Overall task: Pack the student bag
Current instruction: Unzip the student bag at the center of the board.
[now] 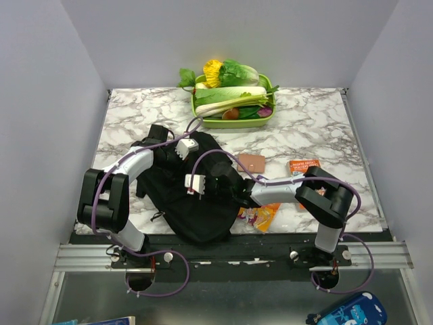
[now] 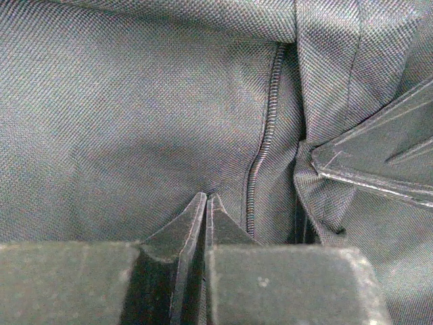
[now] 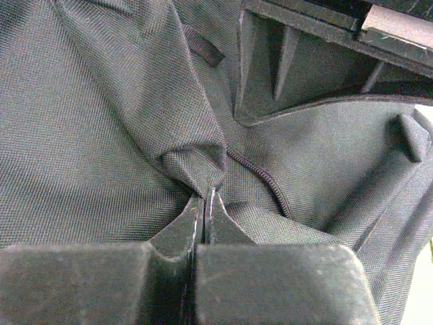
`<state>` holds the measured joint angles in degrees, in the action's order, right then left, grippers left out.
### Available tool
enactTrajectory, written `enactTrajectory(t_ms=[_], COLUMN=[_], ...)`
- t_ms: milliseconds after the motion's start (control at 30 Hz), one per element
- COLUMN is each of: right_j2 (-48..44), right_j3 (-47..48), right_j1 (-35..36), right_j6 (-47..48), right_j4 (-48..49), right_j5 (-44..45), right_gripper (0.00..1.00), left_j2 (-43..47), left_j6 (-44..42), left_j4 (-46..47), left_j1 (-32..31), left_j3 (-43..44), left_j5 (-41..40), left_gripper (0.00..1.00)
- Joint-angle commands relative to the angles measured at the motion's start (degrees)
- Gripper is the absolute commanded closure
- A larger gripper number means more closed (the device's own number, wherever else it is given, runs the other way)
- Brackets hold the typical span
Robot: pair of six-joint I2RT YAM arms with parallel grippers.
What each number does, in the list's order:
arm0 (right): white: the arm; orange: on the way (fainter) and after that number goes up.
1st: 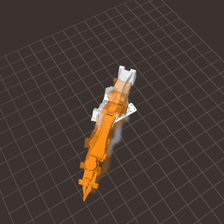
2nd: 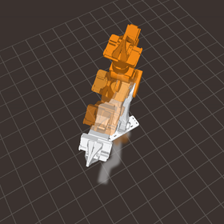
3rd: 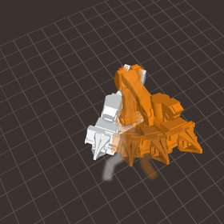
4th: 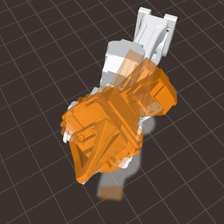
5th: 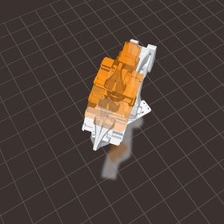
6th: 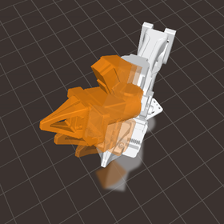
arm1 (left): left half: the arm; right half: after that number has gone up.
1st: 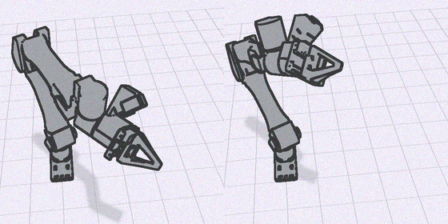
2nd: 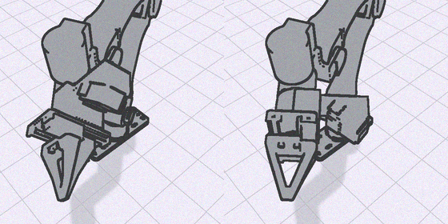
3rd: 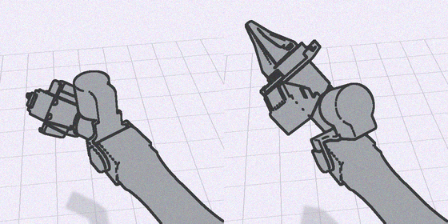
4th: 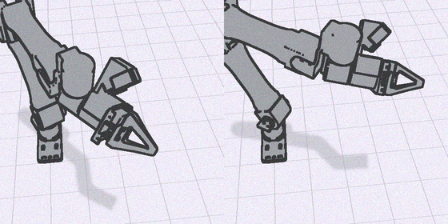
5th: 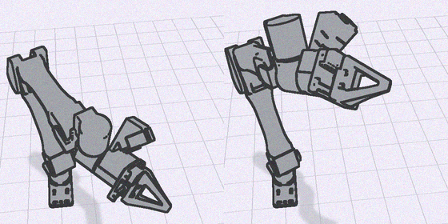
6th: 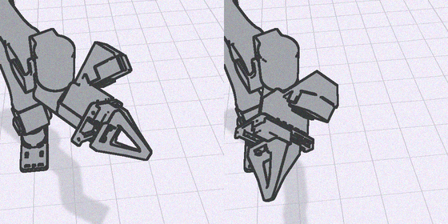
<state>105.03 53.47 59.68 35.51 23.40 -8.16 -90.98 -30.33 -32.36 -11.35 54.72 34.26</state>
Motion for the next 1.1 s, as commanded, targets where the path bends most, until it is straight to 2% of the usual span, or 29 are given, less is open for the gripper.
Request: enactTrajectory(t_ms=[0, 67, 333, 533, 567, 600, 667, 700, 900, 1067], right_j2=[-1.2, -1.4, -3.0, -3.1, -2.9, -2.9, -2.8, -2.7, -2.7, -2.6], right_j3=[-2.4, -2.7, -6.4, -8.7, -9.2, -9.3, -9.4, -9.5, -9.4, -9.4], right_j1=[0.4, 0.4, 0.6, 0.8, 0.7, 0.8, 0.8, 0.8, 0.8, 0.8], right_j6=[-1.0, -1.2, -2.3, -2.1, -1.9, -1.9, -2.1, -2.2, -2.5, -2.7], right_j4=[-0.5, -0.5, 3.4, 8.0, 8.6, 8.8, 9.1, 9.2, 9.5, 9.6], right_j5=[2.2, 2.5, 4.3, 5.8, 5.9, 5.9, 5.9, 5.7, 5.5, 5.4], right_gripper=[0.99, 0.99, 0.99, 0.99, 0.99, 0.99, 0.99, 0.99, 0.99, 0.99], left_j2=[-0.9, -0.6, 3.8, 5.5, 5.0, 4.4, 4.1, 4.0, 2.8, 2.1], left_j6=[-0.3, -0.2, 5.0, 5.8, 5.6, 5.5, 5.6, 5.6, 6.3, 5.8], left_j4=[-0.8, -2.3, -4.5, -1.1, -1.0, -0.6, 2.5, 3.7, 8.7, 10.6], left_j1=[-0.5, -0.5, 0.3, -0.8, -1.4, -2.3, -3.3, -4.2, -5.9, -7.1], left_j3=[-0.1, 0.8, 5.7, 3.4, 3.1, 2.2, 0.7, -0.6, -1.1, -1.6], left_j5=[-2.1, -1.2, 5.6, 8.4, 8.2, 7.9, 6.4, 5.6, 2.4, 1.9], left_gripper=[0.94, 1.00, 1.00, 0.98, 0.90, 0.73, 0.61, 0.51, 0.31, 0.26])
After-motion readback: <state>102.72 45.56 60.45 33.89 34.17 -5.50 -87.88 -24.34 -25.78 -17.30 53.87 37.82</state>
